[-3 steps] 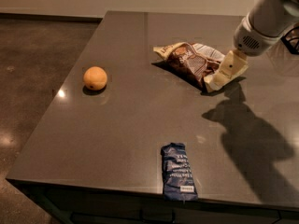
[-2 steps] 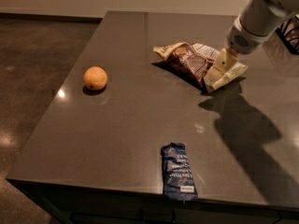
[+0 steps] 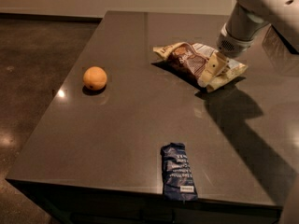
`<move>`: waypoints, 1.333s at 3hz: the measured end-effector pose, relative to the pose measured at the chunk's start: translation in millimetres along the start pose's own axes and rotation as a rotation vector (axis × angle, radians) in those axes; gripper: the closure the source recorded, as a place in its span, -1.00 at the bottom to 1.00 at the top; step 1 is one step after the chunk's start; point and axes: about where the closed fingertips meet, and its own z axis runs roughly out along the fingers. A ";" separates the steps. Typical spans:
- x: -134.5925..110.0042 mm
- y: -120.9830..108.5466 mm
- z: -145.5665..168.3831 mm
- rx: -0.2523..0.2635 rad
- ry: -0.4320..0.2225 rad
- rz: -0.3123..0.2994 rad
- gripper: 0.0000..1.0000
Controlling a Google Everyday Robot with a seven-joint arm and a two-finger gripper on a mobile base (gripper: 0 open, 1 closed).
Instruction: Move brown chip bag near rxbar blueberry
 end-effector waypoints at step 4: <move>2.9 38.8 -17.9 -0.039 -0.008 -0.110 0.73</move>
Offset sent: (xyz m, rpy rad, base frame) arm -0.0052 0.0111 -0.0175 -0.0190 0.0679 0.0425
